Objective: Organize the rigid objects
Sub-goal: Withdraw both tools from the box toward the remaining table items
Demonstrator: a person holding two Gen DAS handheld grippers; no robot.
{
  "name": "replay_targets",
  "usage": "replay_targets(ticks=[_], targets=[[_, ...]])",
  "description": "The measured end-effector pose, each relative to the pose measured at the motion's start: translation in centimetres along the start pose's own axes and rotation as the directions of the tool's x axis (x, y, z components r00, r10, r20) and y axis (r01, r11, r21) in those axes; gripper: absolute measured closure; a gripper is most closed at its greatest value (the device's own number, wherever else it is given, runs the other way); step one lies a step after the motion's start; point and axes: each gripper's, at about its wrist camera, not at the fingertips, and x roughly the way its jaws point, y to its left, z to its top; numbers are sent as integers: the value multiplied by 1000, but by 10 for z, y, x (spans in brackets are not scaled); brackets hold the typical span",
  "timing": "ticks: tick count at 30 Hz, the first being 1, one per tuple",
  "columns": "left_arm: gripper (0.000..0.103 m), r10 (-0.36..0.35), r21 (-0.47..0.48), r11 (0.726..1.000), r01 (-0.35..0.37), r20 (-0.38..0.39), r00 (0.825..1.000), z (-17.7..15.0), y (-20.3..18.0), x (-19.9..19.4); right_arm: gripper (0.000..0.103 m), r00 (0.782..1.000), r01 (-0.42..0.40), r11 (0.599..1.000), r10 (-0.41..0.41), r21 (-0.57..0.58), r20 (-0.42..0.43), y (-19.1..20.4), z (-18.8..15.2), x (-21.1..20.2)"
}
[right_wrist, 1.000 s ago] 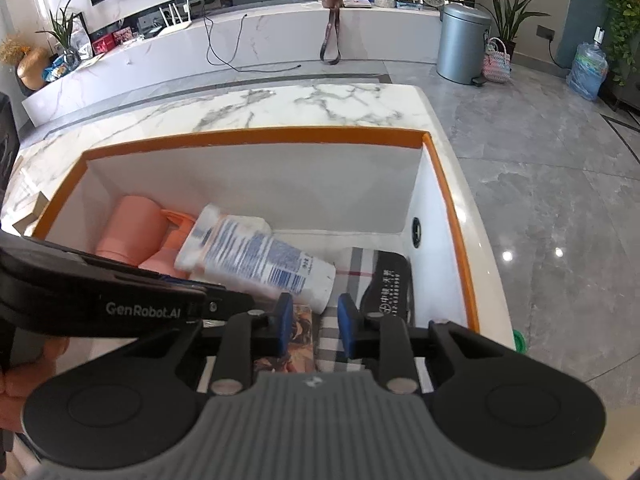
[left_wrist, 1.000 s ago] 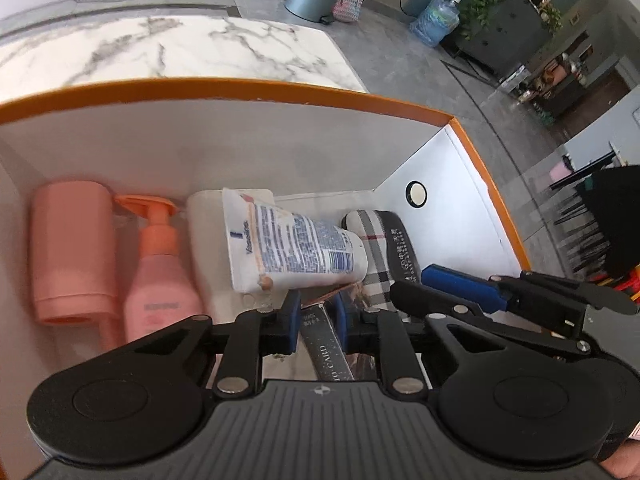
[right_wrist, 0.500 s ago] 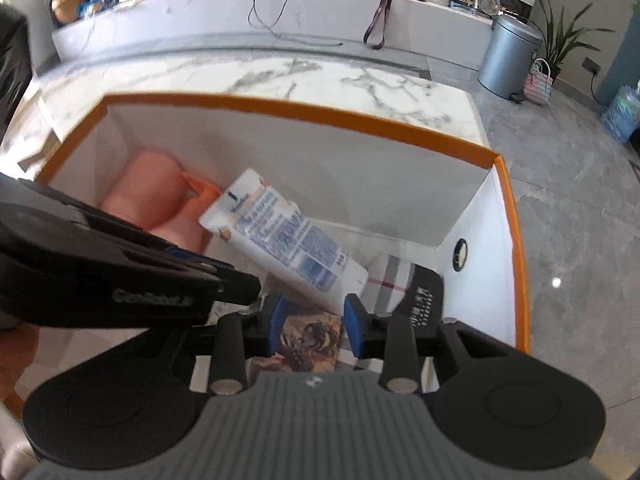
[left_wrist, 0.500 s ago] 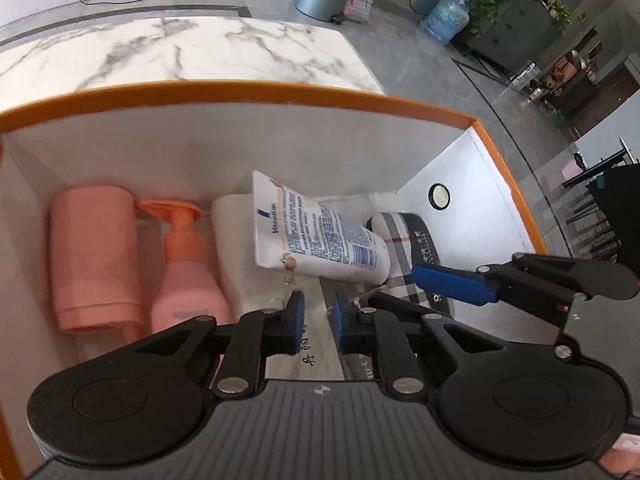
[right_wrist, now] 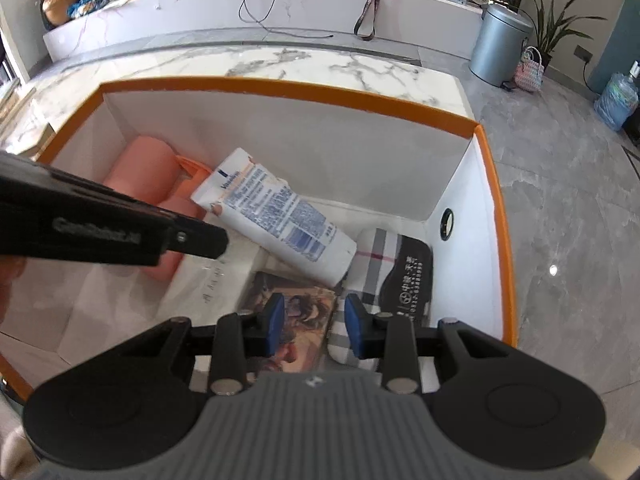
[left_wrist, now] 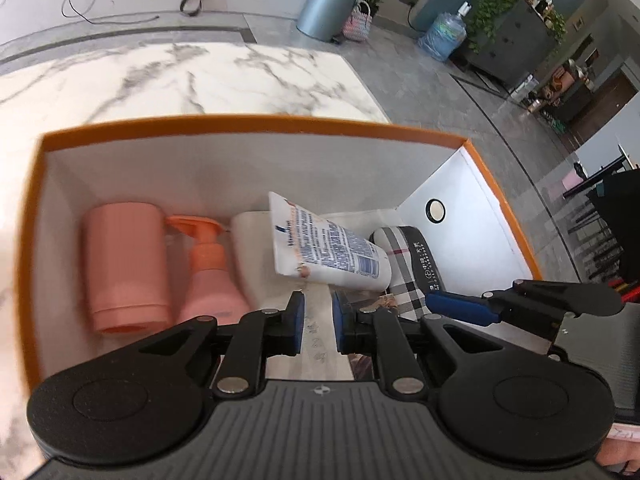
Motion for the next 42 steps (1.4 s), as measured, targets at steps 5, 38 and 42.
replay_targets(ticks=[5,38,42], targets=[[86,24,34,999,-26,50,998,-8,-3,-27,63,999,-14,1000,13,26,48,13,-3,-15],[86,193,-65,981,-184,175,965,-77,102,-161,54,966,-158,973,188,-169,178,180,19,-72],[86,205,-106,976,-191,151,967,-88,126,-168,59,963,-164,961,205,-225,175,204,20,-69]])
